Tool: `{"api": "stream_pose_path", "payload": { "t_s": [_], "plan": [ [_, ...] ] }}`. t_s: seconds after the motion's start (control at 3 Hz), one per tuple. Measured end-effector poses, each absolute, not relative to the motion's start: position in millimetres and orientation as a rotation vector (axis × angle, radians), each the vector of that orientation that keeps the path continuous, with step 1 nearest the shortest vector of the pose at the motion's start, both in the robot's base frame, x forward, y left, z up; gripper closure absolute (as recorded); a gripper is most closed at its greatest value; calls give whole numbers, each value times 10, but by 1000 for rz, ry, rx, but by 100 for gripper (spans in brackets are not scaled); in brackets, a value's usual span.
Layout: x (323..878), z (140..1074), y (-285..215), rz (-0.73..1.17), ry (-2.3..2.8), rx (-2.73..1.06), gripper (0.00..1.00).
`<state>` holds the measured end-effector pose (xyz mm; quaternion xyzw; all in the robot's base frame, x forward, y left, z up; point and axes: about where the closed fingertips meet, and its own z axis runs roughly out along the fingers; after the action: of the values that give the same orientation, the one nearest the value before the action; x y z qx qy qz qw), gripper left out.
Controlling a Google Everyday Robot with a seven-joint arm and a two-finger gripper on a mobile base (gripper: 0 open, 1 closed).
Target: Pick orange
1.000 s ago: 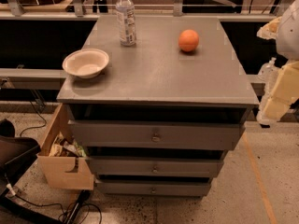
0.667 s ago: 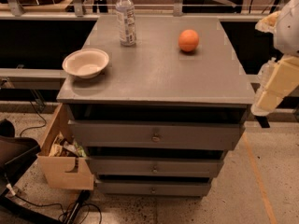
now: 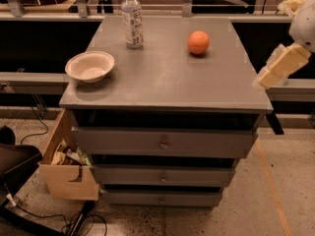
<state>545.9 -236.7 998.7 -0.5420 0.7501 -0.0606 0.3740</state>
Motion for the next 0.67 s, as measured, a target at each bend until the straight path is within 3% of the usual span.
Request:
{"api": "stream_pose_path", "payload": {
  "t_s": [0.67],
  "plan": [
    [6610,9952,-2480,68,1771,-1094,0]
  ]
}}
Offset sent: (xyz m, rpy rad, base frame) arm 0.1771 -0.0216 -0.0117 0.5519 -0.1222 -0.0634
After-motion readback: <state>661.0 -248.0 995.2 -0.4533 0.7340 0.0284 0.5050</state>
